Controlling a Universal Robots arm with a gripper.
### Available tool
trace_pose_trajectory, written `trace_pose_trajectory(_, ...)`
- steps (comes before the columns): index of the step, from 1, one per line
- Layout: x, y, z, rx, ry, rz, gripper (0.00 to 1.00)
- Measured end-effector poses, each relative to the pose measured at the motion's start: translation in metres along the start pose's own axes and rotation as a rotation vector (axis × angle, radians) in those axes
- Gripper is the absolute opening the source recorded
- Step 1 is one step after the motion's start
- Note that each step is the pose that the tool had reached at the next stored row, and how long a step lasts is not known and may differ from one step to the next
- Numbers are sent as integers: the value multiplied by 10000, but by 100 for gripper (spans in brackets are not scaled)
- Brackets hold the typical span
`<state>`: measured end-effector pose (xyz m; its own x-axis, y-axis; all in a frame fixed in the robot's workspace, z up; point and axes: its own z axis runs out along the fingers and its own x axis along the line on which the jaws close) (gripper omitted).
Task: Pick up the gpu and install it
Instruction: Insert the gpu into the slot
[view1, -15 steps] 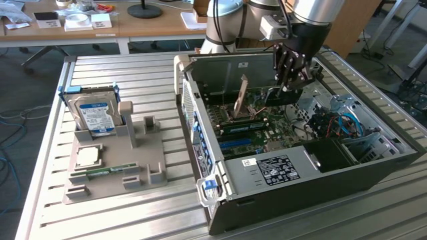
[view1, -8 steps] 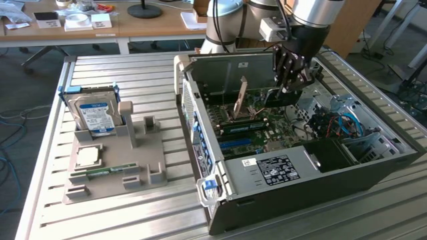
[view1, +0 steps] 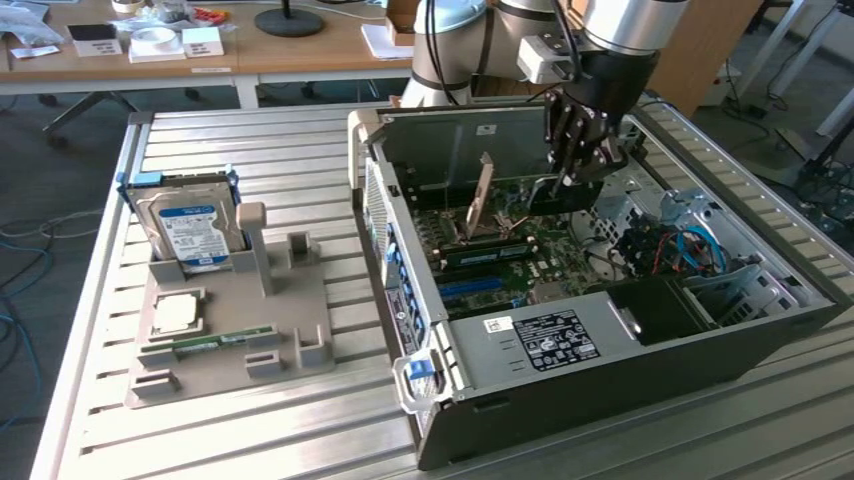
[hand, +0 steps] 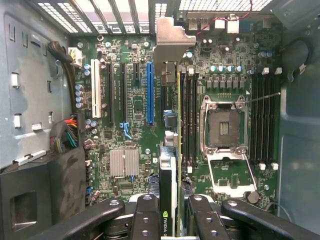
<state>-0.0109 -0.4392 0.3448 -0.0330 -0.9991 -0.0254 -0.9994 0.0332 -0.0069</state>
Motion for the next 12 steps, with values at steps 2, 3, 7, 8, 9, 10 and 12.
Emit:
trace_pose_trajectory(2, 0, 14, 0, 3, -1, 0, 27)
trace_pose_trajectory(3, 0, 16, 0, 4, -1, 0, 27)
trace_pose_trajectory(7, 0, 16, 0, 4, 0, -1, 27)
trace_pose_trajectory(8, 1, 16, 0, 4, 0, -1, 27)
trace_pose_trajectory(9, 0, 16, 0, 4, 0, -1, 27)
trace_pose_trajectory(10, 1, 16, 1, 4, 1, -1, 27)
trace_pose_trajectory(12, 1, 19, 7, 5, -1, 0, 27)
